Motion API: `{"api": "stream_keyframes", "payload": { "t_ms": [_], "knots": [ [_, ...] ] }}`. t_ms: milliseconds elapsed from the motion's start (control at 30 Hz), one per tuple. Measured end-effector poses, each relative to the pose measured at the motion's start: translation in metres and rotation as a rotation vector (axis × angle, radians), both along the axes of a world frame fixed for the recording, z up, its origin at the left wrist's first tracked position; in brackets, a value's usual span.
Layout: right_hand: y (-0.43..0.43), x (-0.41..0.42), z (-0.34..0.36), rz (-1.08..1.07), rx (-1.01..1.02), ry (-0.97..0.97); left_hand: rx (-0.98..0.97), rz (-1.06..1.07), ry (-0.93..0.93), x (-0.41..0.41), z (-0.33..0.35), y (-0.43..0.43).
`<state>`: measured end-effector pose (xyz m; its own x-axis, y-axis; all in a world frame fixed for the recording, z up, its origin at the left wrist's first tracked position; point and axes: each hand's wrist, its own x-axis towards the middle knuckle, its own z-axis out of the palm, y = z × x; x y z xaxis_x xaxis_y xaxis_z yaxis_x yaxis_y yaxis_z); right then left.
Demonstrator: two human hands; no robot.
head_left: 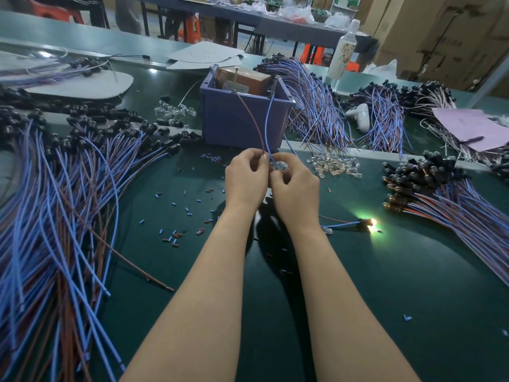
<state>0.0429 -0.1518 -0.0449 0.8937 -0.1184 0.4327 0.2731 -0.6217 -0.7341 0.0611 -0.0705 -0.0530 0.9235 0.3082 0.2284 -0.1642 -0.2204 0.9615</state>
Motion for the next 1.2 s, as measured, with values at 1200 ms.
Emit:
{"api": "stream_keyframes", "payload": {
  "t_ms": [1200],
  "knots": [
    [-0.249,-0.049,0.030,-0.538,1.332,-0.028,-0.430,-0.743,0.372,-0.004,0.053,-0.280]
  ]
}}
